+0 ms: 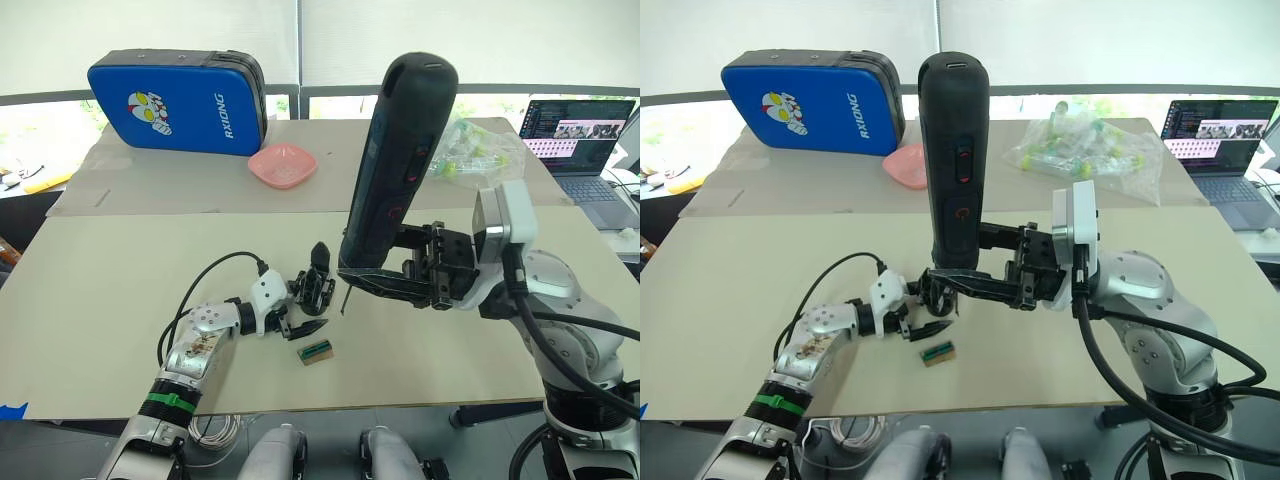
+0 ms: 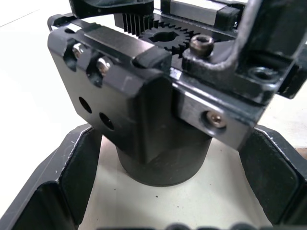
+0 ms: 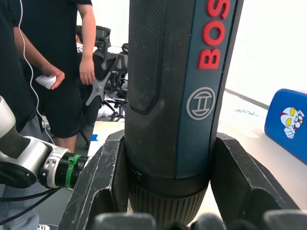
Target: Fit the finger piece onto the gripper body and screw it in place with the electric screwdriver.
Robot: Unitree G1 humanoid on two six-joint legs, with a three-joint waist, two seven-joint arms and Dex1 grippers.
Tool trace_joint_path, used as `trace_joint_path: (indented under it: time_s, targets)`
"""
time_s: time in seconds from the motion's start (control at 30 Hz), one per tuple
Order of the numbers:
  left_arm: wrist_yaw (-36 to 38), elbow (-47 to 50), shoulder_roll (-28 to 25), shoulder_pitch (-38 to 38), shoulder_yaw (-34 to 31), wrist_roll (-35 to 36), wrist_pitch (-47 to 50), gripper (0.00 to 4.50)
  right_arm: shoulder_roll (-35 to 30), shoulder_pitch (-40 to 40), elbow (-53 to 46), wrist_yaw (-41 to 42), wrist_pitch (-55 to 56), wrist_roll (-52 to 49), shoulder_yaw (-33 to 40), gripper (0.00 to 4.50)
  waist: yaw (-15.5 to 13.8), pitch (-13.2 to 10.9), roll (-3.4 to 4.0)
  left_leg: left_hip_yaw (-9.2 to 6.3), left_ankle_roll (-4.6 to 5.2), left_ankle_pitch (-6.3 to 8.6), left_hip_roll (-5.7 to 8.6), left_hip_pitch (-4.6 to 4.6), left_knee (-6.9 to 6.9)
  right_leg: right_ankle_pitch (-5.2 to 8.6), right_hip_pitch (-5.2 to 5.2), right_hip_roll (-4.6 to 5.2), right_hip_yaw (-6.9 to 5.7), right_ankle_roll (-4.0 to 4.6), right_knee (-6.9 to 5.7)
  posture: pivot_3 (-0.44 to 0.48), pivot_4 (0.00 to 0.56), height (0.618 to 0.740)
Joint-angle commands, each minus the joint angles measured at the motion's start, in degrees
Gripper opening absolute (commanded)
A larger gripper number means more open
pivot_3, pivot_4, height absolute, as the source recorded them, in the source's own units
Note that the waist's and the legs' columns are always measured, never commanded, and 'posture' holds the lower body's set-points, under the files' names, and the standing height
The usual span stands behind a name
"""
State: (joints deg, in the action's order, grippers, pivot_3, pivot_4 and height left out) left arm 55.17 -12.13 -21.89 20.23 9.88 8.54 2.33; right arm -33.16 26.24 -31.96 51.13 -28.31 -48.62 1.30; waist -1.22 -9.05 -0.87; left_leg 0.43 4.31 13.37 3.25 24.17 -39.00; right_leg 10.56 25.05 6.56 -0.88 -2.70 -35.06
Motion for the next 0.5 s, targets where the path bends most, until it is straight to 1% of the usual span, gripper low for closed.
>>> trace_joint_path:
  time_s: [0.03,0.1,0.17,0.2,0.33,0.5]
  targets:
    - [-0.67,-0.6,0.29,0.32,0.85,-0.78,0.52,4.23,0.25,1.78,-1.32,0.03,0.82,-1.34,1.37,1.96,-0.03,0.0,0.0,0.0,0.0,0.0,0.0,0.0,0.0,0.0,0.0,0.0,0.0,0.0,0.0,0.0,0.15,0.74]
    - [-0.74,-0.49,0.26,0.25,0.88,-0.84,0.69,3.62,0.31,1.85,-1.34,-0.03,0.83,-1.35,1.37,1.96,-0.04,0.0,0.0,0.0,0.0,0.0,0.0,0.0,0.0,0.0,0.0,0.0,0.0,0.0,0.0,0.0,0.15,0.74]
    - [-0.76,-0.5,0.27,0.27,0.99,-0.83,0.92,2.67,0.4,2.04,-1.26,-0.08,0.8,-1.37,1.35,1.96,-0.05,0.0,0.0,0.0,0.0,0.0,0.0,0.0,0.0,0.0,0.0,0.0,0.0,0.0,-0.01,0.0,0.15,0.74]
    - [-0.56,-0.57,0.16,0.31,1.26,-0.92,1.24,2.3,0.5,2.24,-1.21,-0.15,0.77,-1.41,1.32,1.96,-0.05,0.0,0.0,0.0,0.0,0.0,-0.01,0.0,0.0,0.0,0.0,0.0,0.0,0.0,-0.01,0.0,0.15,0.74]
    - [0.13,-1.18,-0.08,0.68,1.49,-0.76,1.66,2.3,1.41,3.99,-0.85,-0.9,0.24,-2.04,0.89,1.96,-0.05,0.0,0.0,0.0,0.0,0.0,0.0,-0.01,0.0,0.0,0.0,-0.01,-0.01,0.0,-0.01,0.0,0.15,0.74]
    - [0.9,-2.26,-0.45,2.01,1.0,-0.47,1.94,2.3,3.65,8.81,0.73,-2.13,-1.4,-2.94,-0.34,1.96,-0.14,0.0,0.0,-0.01,0.0,-0.01,0.0,-0.01,-0.02,0.0,0.0,-0.04,-0.05,0.0,-0.03,0.0,0.15,0.74]
